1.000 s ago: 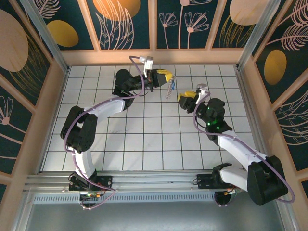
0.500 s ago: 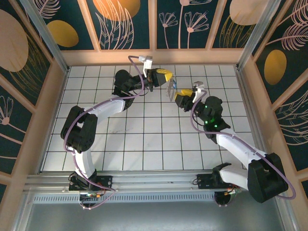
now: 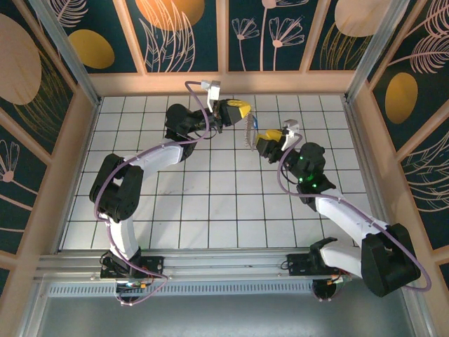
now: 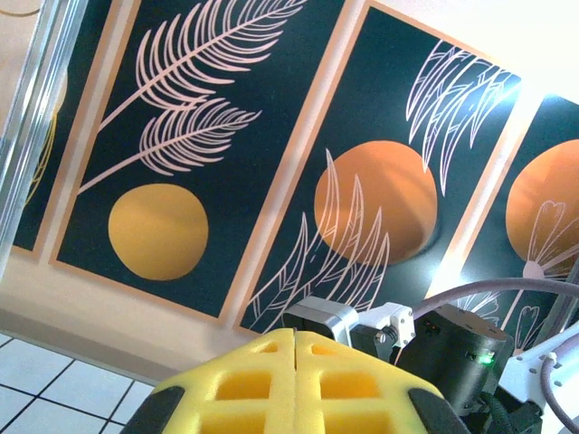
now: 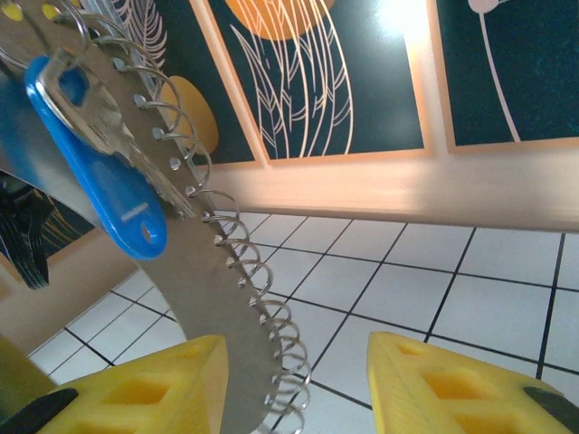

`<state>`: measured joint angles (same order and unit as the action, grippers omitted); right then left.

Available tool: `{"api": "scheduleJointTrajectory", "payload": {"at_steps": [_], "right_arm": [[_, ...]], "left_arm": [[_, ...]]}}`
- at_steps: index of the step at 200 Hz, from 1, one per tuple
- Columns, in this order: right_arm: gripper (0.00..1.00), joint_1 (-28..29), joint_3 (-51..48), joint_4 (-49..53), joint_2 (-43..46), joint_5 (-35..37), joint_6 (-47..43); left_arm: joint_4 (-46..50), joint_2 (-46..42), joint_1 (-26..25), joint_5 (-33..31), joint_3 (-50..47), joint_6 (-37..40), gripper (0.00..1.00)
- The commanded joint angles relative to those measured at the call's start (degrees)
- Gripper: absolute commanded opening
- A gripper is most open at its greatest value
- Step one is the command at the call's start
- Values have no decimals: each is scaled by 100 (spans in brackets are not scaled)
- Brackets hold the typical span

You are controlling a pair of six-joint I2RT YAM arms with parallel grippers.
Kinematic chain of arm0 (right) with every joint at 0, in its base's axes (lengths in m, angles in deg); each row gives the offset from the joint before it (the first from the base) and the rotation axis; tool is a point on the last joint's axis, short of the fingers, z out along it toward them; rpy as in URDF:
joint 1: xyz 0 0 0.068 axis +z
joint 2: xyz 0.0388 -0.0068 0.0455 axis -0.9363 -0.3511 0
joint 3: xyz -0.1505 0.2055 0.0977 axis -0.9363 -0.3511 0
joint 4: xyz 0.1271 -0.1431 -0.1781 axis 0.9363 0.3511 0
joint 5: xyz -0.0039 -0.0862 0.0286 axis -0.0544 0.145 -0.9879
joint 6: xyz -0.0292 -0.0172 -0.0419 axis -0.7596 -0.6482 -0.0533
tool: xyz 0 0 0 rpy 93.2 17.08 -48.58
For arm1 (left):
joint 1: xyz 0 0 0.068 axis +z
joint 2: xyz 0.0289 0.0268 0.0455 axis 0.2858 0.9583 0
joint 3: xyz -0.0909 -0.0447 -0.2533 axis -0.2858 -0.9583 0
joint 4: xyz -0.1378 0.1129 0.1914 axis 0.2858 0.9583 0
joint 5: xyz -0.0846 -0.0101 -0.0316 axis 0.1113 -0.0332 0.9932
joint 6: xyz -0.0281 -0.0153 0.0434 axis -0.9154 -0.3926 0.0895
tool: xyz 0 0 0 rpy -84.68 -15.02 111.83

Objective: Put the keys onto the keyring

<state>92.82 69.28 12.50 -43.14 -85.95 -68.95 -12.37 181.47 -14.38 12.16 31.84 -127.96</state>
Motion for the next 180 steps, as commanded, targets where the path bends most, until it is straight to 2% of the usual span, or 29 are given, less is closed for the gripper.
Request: {"api": "scheduleJointTrajectory", "payload": {"at_steps": [1, 79, 180], "right_arm": [[45, 71, 35, -349, 103, 21, -73], [47, 315, 386, -369, -30, 87, -268], [45, 326, 916, -127, -215, 151, -622]], "left_arm": [[-440, 97, 13, -55, -27, -141, 0], [-466, 116, 9, -9, -21, -202, 0], [-536, 156, 14, 68, -14, -274, 0]]}}
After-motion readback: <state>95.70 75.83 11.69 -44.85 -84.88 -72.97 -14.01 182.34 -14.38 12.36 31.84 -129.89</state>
